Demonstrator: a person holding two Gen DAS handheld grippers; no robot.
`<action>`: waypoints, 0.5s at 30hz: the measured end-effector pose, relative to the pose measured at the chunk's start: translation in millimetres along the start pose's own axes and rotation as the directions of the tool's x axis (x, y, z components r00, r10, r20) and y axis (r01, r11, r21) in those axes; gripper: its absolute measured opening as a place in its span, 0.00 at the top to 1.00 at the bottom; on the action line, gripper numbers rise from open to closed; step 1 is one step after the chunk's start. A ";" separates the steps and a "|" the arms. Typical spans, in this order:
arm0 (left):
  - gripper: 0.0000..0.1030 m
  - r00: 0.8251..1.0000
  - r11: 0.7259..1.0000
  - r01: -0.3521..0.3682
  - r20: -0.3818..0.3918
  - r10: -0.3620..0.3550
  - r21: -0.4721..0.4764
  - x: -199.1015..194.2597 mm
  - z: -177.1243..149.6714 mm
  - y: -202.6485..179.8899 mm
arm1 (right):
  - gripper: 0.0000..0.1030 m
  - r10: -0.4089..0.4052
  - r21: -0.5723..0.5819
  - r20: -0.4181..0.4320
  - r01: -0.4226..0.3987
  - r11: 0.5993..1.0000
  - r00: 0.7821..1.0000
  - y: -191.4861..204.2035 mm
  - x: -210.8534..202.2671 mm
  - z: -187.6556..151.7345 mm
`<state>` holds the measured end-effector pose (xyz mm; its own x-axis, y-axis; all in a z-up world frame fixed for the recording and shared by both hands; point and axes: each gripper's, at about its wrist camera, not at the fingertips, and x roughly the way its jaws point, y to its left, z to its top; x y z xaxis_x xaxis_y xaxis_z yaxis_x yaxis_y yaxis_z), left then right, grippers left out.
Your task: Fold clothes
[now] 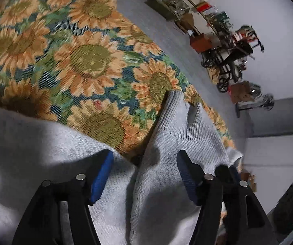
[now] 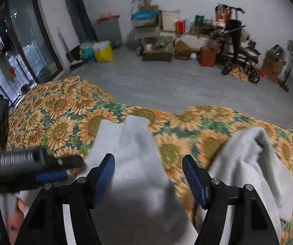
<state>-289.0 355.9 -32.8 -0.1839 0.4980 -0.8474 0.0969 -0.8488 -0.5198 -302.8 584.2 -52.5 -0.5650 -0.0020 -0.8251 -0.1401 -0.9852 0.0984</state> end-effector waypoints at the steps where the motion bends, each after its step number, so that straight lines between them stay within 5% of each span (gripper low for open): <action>1: 0.39 0.999 0.999 -0.030 0.010 0.030 0.020 5.9 -0.1 -9.1 | 0.33 0.012 0.009 -0.014 -0.012 1.000 1.000 -1.3 3.5 0.6; 5: 0.49 0.997 0.997 -0.066 0.031 0.065 0.037 10.4 -6.6 -14.1 | 0.33 0.052 0.056 -0.061 -0.049 0.997 0.997 -9.2 16.5 1.2; 8: 0.94 0.997 0.994 -0.072 0.027 0.070 0.088 14.5 -16.8 -21.4 | 0.66 0.077 0.076 -0.063 -0.072 0.994 0.995 -13.8 14.5 -7.3; 10: 0.96 1.000 0.996 -0.011 0.008 0.010 0.086 15.0 -23.9 -19.7 | 0.90 0.070 0.092 -0.060 -0.064 0.994 0.996 -16.2 10.7 -13.9; 15: 0.96 0.987 0.986 0.140 0.068 -0.147 0.095 -26.4 -49.9 -11.9 | 0.92 0.113 0.115 0.061 -0.119 0.986 0.992 -25.4 -33.3 -25.6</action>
<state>-236.5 361.7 -9.7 -0.2624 0.6040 -0.7526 -0.0228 -0.7836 -0.6209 -259.6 605.0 -41.8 -0.6259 -0.1027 -0.7731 -0.1646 -0.9515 0.2598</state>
